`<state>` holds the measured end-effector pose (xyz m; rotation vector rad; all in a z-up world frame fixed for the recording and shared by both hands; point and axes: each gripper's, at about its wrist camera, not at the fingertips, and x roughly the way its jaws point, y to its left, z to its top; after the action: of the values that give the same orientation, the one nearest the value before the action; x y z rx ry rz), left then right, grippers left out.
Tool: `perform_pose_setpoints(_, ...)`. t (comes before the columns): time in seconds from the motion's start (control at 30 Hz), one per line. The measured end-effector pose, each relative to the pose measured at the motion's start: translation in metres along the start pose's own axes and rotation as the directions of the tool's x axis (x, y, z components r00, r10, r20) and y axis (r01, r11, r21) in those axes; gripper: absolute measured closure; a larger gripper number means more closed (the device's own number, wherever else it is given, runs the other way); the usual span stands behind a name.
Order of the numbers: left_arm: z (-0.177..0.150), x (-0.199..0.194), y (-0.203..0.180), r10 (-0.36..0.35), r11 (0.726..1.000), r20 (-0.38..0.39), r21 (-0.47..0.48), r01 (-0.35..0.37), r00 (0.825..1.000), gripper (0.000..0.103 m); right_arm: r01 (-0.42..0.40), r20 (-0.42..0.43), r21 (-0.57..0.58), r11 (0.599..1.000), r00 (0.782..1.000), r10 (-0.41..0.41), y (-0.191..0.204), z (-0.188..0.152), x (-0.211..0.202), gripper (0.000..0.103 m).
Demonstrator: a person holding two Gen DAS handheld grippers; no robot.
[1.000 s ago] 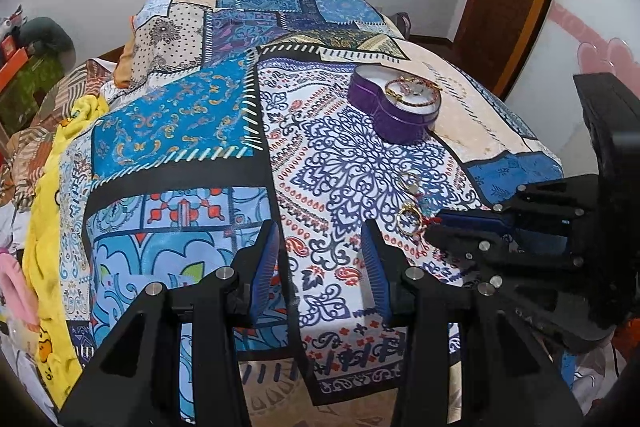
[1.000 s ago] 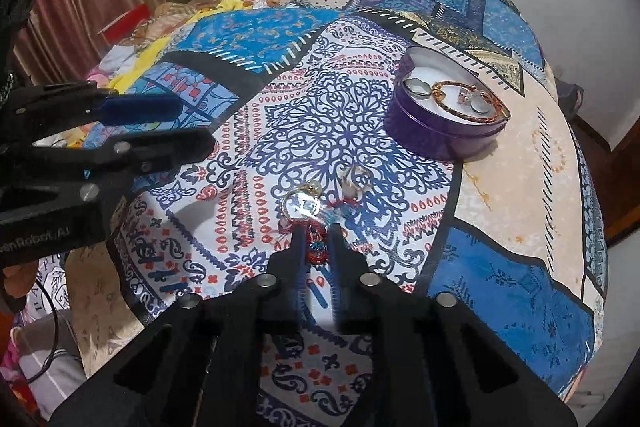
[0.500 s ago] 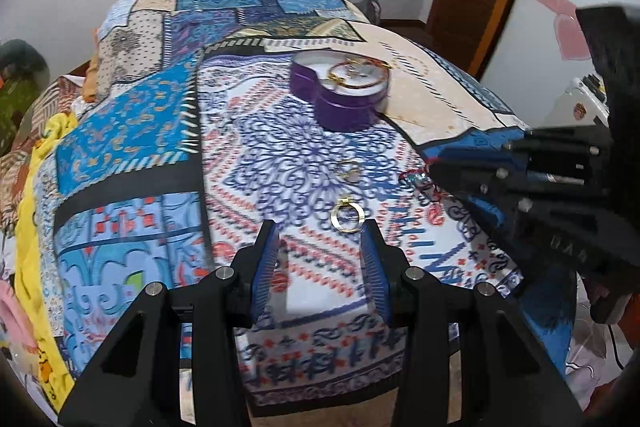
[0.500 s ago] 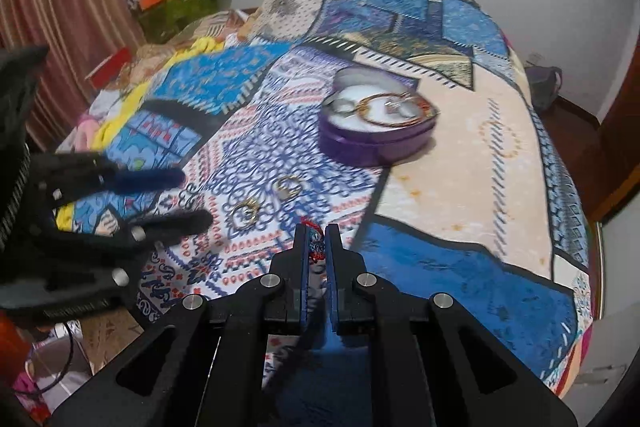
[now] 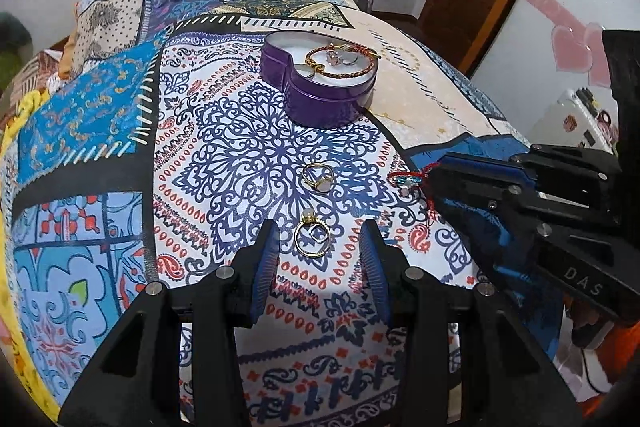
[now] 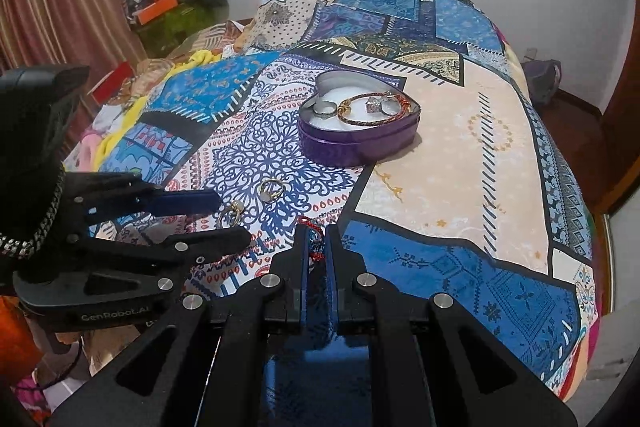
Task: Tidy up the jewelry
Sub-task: 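Close the left tool on a gold ring while the right tool holds the tassel ring, then carry the gold ring with the left tool and tassel ring with the right tool to the tin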
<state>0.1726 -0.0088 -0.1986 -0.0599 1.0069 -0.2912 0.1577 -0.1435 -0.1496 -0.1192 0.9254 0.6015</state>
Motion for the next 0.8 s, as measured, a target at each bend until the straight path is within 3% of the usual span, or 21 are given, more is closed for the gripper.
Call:
perform_pose_setpoints(0.1,0.0,0.003,0.001,0.012,1.0,0.007,-0.006,-0.012,1.0,0.066,-0.015,0.003,0.02,1.0,1.0,0.015,-0.005,0.002,0.0,0.096)
perform_pose_setpoints(0.3,0.0,0.004,0.002,0.043,0.999,0.013,-0.004,-0.043,0.999,0.085,-0.023,0.004,0.019,1.0,1.0,0.023,-0.002,0.0,-0.001,0.096)
perform_pose_setpoints(0.8,0.004,-0.026,-0.002,0.052,0.999,0.084,0.013,-0.053,0.995,0.085,-0.001,0.066,0.002,1.0,0.998,0.001,0.0,0.017,-0.023,0.096)
